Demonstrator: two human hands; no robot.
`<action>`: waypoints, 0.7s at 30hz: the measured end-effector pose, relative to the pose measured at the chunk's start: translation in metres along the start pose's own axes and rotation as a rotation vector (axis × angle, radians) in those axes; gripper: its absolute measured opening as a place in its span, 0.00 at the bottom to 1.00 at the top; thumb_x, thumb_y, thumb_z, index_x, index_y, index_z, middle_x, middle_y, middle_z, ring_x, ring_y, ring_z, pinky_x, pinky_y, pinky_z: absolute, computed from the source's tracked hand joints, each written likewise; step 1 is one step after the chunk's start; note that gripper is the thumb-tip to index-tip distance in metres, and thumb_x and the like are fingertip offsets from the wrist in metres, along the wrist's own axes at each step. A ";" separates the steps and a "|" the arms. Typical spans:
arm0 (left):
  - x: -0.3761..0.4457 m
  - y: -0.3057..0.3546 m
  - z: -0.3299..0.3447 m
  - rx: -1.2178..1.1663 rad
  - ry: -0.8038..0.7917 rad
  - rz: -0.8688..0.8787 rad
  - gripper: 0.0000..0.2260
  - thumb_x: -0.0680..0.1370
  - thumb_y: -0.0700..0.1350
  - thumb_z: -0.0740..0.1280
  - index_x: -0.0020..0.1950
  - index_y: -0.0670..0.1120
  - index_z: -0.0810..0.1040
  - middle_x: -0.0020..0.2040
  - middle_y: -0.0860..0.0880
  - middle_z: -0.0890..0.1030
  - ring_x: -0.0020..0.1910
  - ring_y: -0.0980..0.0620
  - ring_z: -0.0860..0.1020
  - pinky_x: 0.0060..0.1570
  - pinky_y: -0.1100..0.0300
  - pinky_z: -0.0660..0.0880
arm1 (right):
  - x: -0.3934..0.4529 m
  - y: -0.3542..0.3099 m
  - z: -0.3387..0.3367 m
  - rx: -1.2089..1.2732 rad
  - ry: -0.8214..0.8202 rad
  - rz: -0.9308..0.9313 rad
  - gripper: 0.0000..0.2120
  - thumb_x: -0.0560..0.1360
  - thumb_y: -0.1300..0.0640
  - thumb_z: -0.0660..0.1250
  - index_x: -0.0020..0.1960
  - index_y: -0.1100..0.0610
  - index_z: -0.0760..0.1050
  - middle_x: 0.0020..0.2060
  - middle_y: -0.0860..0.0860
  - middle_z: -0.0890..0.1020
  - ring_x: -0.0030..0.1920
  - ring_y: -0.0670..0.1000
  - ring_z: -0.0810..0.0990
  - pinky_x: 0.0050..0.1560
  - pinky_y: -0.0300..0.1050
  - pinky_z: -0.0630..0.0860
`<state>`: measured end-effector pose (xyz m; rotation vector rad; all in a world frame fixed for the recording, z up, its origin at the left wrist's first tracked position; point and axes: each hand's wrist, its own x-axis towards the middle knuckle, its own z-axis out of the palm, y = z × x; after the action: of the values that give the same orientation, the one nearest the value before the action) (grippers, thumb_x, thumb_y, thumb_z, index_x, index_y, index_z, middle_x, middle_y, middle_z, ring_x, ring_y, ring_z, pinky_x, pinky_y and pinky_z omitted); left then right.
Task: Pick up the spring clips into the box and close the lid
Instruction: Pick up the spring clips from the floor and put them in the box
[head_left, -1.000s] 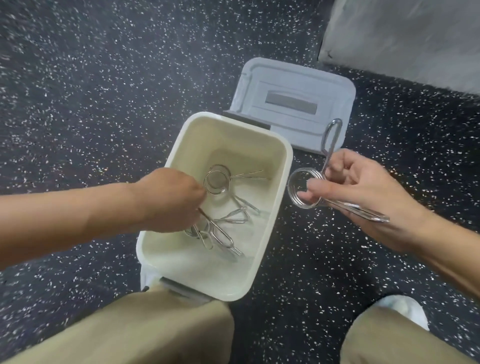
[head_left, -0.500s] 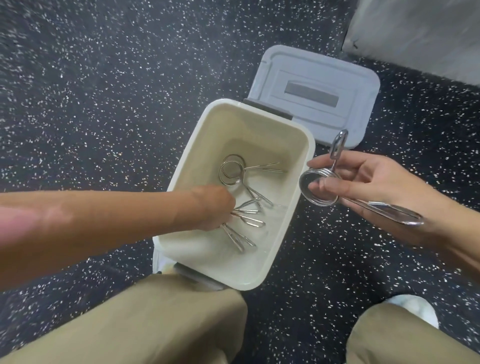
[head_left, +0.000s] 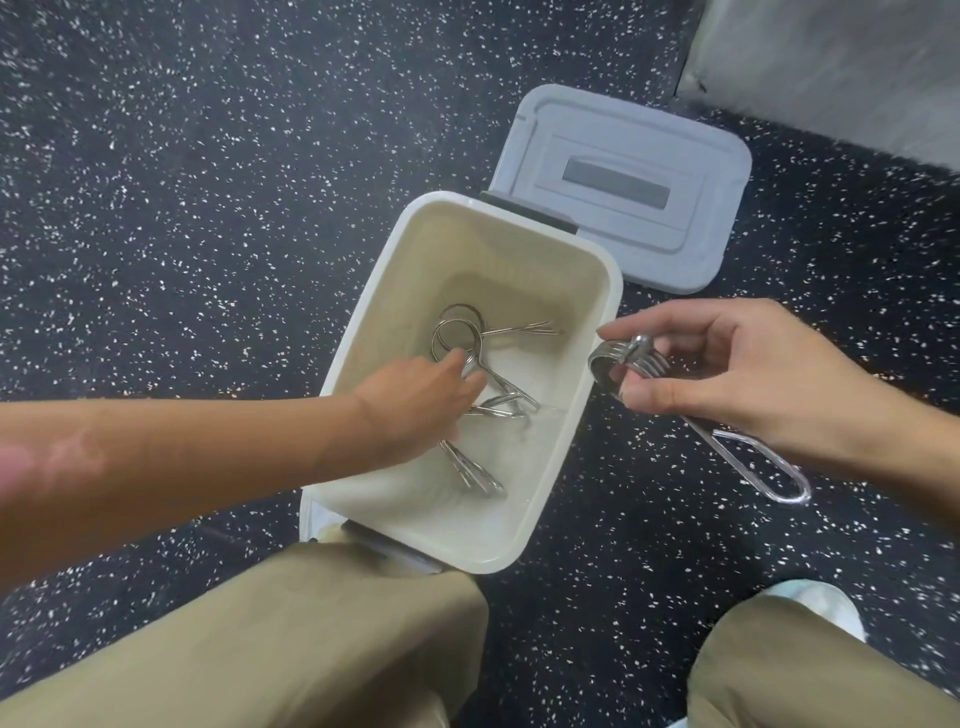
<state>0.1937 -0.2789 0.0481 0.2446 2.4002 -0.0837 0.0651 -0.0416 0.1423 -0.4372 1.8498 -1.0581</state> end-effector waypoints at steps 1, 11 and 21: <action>-0.002 0.000 0.000 0.022 0.029 0.009 0.21 0.80 0.52 0.65 0.68 0.44 0.66 0.59 0.44 0.71 0.47 0.40 0.81 0.34 0.50 0.71 | 0.001 0.000 0.001 0.048 -0.002 0.018 0.20 0.65 0.54 0.78 0.56 0.47 0.84 0.46 0.52 0.88 0.48 0.52 0.87 0.57 0.45 0.80; -0.036 0.000 -0.022 -0.485 0.277 -0.084 0.12 0.81 0.57 0.58 0.52 0.49 0.73 0.45 0.52 0.77 0.43 0.48 0.78 0.38 0.55 0.69 | 0.014 -0.009 0.012 0.561 -0.073 0.191 0.17 0.71 0.66 0.72 0.59 0.59 0.83 0.51 0.59 0.87 0.52 0.54 0.85 0.55 0.40 0.81; -0.045 -0.002 -0.047 -1.343 0.355 -0.087 0.12 0.82 0.52 0.64 0.50 0.43 0.76 0.38 0.49 0.84 0.34 0.54 0.82 0.37 0.59 0.75 | 0.039 -0.014 0.048 0.729 -0.093 0.185 0.20 0.74 0.68 0.69 0.66 0.63 0.77 0.53 0.65 0.83 0.55 0.62 0.82 0.65 0.57 0.76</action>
<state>0.1953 -0.2817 0.1134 -0.5075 2.2490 1.5586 0.0844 -0.0985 0.1232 0.1132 1.2718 -1.4516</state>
